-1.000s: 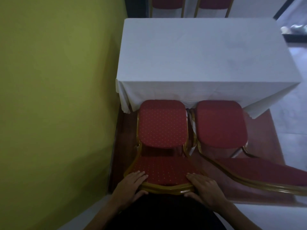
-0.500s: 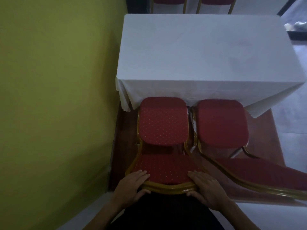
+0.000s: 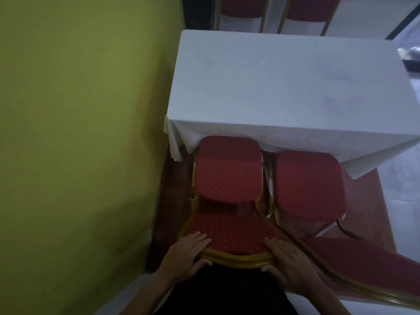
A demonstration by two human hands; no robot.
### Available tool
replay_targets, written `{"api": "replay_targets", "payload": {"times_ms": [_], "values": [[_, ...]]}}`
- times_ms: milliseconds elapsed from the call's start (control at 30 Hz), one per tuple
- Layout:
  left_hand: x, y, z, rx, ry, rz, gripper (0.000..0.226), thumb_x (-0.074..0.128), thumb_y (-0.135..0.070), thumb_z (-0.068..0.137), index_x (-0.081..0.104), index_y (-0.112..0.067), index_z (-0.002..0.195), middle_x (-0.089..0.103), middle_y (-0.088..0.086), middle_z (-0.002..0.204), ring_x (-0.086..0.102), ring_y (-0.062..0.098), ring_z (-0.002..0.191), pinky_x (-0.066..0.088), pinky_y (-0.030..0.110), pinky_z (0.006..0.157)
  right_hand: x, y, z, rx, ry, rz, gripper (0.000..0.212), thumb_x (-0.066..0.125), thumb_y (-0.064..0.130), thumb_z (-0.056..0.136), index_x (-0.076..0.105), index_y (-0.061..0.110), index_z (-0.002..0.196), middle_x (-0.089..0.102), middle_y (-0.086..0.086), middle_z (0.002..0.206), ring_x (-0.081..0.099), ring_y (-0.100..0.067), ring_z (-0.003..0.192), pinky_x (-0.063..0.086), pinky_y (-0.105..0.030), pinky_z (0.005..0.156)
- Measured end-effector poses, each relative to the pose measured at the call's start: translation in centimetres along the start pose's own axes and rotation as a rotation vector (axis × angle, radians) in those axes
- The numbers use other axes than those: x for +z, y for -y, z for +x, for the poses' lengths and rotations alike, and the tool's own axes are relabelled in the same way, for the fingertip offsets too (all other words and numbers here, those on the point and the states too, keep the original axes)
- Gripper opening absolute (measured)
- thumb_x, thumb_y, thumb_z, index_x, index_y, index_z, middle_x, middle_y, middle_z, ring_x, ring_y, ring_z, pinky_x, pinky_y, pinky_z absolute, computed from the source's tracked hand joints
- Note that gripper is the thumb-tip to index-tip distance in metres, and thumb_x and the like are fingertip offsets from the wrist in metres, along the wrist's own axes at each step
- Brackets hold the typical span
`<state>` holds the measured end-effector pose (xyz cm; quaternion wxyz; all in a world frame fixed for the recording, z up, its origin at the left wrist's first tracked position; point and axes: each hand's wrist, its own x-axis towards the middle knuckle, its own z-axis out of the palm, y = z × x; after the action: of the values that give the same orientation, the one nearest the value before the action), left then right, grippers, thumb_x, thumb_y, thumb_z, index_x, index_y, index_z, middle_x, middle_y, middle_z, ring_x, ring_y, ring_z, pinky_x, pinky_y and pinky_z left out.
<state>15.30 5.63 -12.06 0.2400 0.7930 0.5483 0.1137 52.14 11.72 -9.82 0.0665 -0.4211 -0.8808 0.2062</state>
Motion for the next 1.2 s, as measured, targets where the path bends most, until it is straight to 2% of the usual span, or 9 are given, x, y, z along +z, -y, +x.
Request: {"api": "replay_targets", "payload": {"times_ms": [67,233,467,600,700,867,1033,1200], "values": [[-0.2,0.4,0.9,0.005,-0.009,-0.003,0.064,0.049,-0.069,0.093,0.058,-0.023,0.136,0.059,-0.004,0.137,0.051,0.013,0.130,0.044,0.032,0.107,-0.3,-0.5,0.9,-0.006,-0.019,-0.014,0.069,0.045,0.071,0.093,0.053,0.015,0.133,0.067,-0.005,0.126,0.066,-0.024,0.111,0.055,-0.040,0.090],[-1.0,1.3,3.4,0.011,-0.028,-0.014,0.063,0.048,-0.069,0.093,0.058,-0.024,0.135,0.060,-0.005,0.136,0.052,0.012,0.129,0.044,0.030,0.106,-0.8,-2.2,2.7,0.017,-0.013,-0.044,0.072,0.045,0.071,0.093,0.060,0.011,0.132,0.068,-0.004,0.124,0.066,-0.023,0.110,0.054,-0.037,0.091],[-0.6,1.2,4.0,0.030,-0.035,-0.003,0.064,0.046,-0.072,0.091,0.060,-0.025,0.132,0.062,-0.006,0.132,0.056,0.012,0.125,0.048,0.030,0.101,-1.3,-2.9,3.3,-0.012,-0.017,-0.027,0.070,0.044,0.076,0.090,0.050,0.021,0.133,0.069,-0.002,0.122,0.067,-0.017,0.107,0.055,-0.030,0.085],[-0.4,1.3,4.0,0.026,-0.028,-0.012,0.063,0.046,-0.072,0.092,0.058,-0.026,0.134,0.061,-0.006,0.134,0.054,0.011,0.126,0.049,0.031,0.101,-1.2,-3.0,3.0,0.015,-0.015,-0.031,0.072,0.044,0.076,0.090,0.056,0.018,0.131,0.070,-0.003,0.120,0.069,-0.019,0.105,0.058,-0.034,0.083],[-0.3,1.2,3.9,0.038,-0.019,-0.013,0.062,0.046,-0.071,0.092,0.059,-0.026,0.134,0.061,-0.007,0.134,0.055,0.011,0.125,0.049,0.030,0.100,-1.1,-2.9,2.5,0.032,0.005,-0.033,0.074,0.047,0.075,0.090,0.062,0.014,0.129,0.068,-0.002,0.124,0.067,-0.020,0.109,0.055,-0.032,0.087],[0.0,1.5,3.9,0.046,-0.019,-0.008,0.062,0.046,-0.068,0.094,0.058,-0.023,0.135,0.061,-0.004,0.135,0.056,0.015,0.125,0.049,0.032,0.100,-1.5,-2.0,2.5,0.060,-0.034,-0.059,0.072,0.044,0.073,0.092,0.066,0.012,0.124,0.070,-0.003,0.119,0.068,-0.021,0.105,0.056,-0.033,0.084],[0.1,1.2,3.6,0.038,-0.005,-0.013,0.061,0.048,-0.066,0.094,0.054,-0.025,0.139,0.058,-0.006,0.139,0.052,0.014,0.129,0.039,0.029,0.107,-1.4,-1.8,2.1,0.083,-0.041,-0.042,0.073,0.045,0.074,0.091,0.068,0.011,0.120,0.072,-0.005,0.115,0.069,-0.023,0.103,0.057,-0.036,0.085],[0.3,-0.2,4.2,0.055,-0.003,-0.016,0.062,0.049,-0.066,0.094,0.055,-0.023,0.138,0.058,-0.003,0.138,0.053,0.016,0.128,0.046,0.034,0.104,-1.7,-2.4,0.7,0.101,-0.056,-0.030,0.073,0.044,0.074,0.092,0.069,0.011,0.121,0.071,-0.004,0.117,0.068,-0.021,0.105,0.055,-0.035,0.087]]}}
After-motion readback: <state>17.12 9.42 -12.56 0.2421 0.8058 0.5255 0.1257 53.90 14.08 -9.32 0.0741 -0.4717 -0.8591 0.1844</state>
